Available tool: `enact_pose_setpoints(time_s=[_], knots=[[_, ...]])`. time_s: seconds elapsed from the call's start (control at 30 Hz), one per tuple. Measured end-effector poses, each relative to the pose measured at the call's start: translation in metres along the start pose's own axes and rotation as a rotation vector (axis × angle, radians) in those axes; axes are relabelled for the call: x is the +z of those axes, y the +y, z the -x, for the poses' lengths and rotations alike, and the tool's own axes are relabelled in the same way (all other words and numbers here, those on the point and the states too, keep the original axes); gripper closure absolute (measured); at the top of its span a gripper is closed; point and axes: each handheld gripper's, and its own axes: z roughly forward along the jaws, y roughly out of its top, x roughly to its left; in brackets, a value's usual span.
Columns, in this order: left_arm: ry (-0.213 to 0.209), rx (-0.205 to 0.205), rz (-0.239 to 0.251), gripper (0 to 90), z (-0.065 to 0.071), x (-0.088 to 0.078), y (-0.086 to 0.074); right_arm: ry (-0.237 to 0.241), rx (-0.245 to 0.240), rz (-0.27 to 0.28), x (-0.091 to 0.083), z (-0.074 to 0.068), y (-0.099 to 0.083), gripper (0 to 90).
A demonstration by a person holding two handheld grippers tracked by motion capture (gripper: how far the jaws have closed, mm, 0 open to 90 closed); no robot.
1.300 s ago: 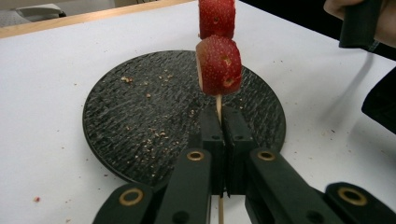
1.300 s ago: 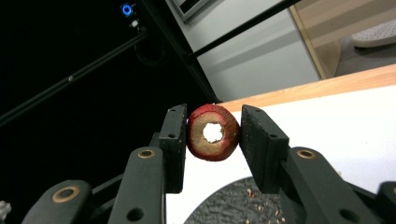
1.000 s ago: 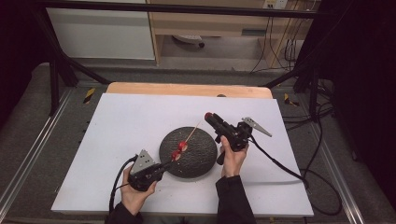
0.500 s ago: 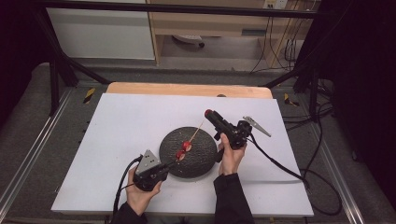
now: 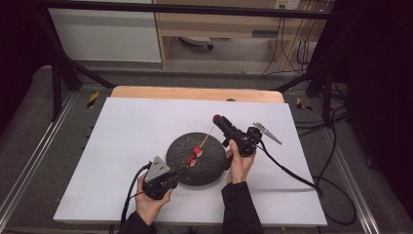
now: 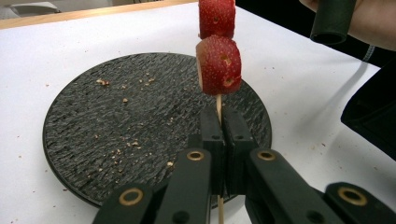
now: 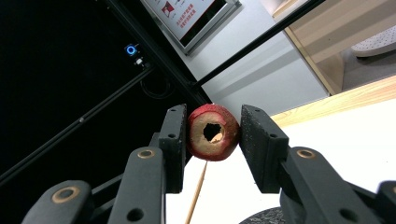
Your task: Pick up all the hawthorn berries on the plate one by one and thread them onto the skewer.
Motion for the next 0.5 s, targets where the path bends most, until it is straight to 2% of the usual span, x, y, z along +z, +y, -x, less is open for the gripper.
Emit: enact_pose_setpoints(time_s=[0.5], knots=[[0.014, -0.033, 0.019, 88.0, 0.0044, 0.005, 0.003, 0.011, 0.021, -0.001, 0.0011, -0.0003, -0.0053, 62.7]])
